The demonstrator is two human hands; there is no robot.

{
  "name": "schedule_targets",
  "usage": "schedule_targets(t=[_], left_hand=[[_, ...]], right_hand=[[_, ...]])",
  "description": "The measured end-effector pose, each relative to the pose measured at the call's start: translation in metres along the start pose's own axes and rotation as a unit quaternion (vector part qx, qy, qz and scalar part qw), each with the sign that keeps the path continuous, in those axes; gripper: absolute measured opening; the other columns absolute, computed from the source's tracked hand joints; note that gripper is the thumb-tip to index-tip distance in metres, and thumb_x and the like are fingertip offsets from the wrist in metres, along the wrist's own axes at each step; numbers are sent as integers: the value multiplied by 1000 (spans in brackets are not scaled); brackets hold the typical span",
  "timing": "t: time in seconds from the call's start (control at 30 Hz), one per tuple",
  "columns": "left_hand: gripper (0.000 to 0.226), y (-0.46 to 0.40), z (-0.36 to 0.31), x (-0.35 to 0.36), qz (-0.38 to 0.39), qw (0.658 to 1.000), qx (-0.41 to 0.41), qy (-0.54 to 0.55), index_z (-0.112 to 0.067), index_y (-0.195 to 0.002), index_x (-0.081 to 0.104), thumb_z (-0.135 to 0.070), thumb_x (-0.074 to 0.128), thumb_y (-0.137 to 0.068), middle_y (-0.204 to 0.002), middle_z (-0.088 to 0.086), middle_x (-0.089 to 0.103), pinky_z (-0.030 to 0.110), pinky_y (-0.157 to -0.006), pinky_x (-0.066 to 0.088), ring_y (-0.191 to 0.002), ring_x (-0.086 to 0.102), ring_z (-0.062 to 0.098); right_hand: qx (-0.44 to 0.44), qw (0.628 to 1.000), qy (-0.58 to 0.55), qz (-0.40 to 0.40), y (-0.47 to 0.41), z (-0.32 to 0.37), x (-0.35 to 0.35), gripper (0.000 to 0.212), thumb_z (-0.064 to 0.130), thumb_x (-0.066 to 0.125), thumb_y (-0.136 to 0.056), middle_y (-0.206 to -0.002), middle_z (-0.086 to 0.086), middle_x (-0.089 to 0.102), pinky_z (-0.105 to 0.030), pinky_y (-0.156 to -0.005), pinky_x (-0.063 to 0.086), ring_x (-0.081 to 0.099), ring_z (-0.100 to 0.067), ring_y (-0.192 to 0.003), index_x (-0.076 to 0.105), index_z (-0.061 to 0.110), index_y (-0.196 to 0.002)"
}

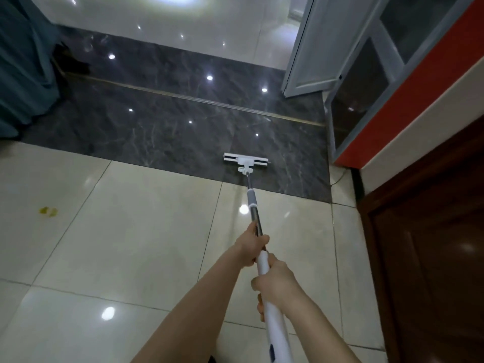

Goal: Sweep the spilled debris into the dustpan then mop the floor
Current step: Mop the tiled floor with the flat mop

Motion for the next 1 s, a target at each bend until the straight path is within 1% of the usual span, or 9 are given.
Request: schedule_targets(t=[0.07, 0.17, 0.27, 0.37, 0.57, 0.7, 0.8, 0.93, 1.0], left_hand=[[64, 6, 7, 10, 29, 999, -12, -21, -29, -152, 21, -16, 48, -96, -106, 12, 52, 26, -56, 44, -73, 52, 19], [68, 25, 19, 34, 22, 999, -10, -30, -30, -154, 14, -18, 48, -96, -109, 16, 55, 22, -48, 38, -64, 47, 14], [70, 54, 35, 69, 20, 1000, -10, -17, -29, -154, 12, -18, 48, -95, -81, 6, 48, 24, -43, 32, -55, 40, 14], [69, 101, 65, 111, 10, 1000, -9, -4, -28, -154, 11, -16, 46, -95, -71, 5, 41, 23, -41, 27, -50, 33, 13], [59, 210, 163, 215, -58, 997, -4, 42, -20, -149, 23, -16, 45, -95, -65, 3, 36, 19, -38, 24, -45, 30, 13], [63, 284, 219, 280, -86, 993, -16, 83, -22, -151, 19, -16, 45, -94, -63, 5, 41, 18, -36, 26, -40, 33, 13], [67, 328, 240, 307, -101, 989, -13, 108, -25, -152, 10, -15, 43, -94, -61, 4, 38, 17, -36, 24, -37, 30, 12], [68, 379, 263, 324, -128, 983, -10, 128, -25, -153, 9, -16, 42, -94, -63, 5, 40, 16, -35, 25, -32, 32, 10], [69, 399, 279, 327, -132, 981, -9, 139, -26, -153, 8, -16, 42, -94, -66, 5, 42, 16, -35, 26, -34, 34, 10]], right_hand=[[8, 1000, 8, 18, 3, -14, 0, 41, 0, 50, -87, -85, -12, 58, -24, -41, 46, 56, -20, -50, 46, 15, -124], [10, 999, 7, 37, 22, -40, -10, 41, 2, 52, -83, -79, -13, 57, -27, -45, 50, 55, -20, -44, 47, 16, -121], [-4, 997, 36, 67, 52, -74, -26, 41, 5, 54, -83, -73, -13, 58, -30, -53, 51, 56, -21, -49, 48, 15, -122], [-15, 992, 58, 109, 97, -119, -33, 38, 2, 50, -85, -65, -15, 56, -30, -47, 52, 55, -21, -41, 46, 14, -121], [-35, 974, 143, 173, 199, -257, -41, 39, 1, 49, -89, -73, -16, 58, -29, -44, 52, 57, -21, -45, 43, 12, -126], [-35, 962, 175, 208, 270, -336, -53, 39, 2, 51, -88, -71, -15, 59, -30, -46, 54, 57, -20, -45, 43, 16, -124], [-40, 954, 186, 230, 310, -368, -59, 44, 3, 51, -86, -69, -15, 58, -32, -48, 53, 57, -21, -44, 43, 17, -127], [-51, 946, 209, 244, 352, -394, -52, 45, 5, 52, -84, -62, -13, 58, -33, -51, 54, 57, -20, -43, 47, 20, -126], [-53, 944, 214, 245, 369, -406, -42, 44, 6, 54, -82, -58, -12, 59, -34, -53, 56, 57, -21, -44, 49, 21, -123]])
Point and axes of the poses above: each hand's wrist, its own y-axis away from the middle knuckle, its own x-axis out of the palm, z = x × y, the point moved 10 cm from there along -y, towards the middle knuckle
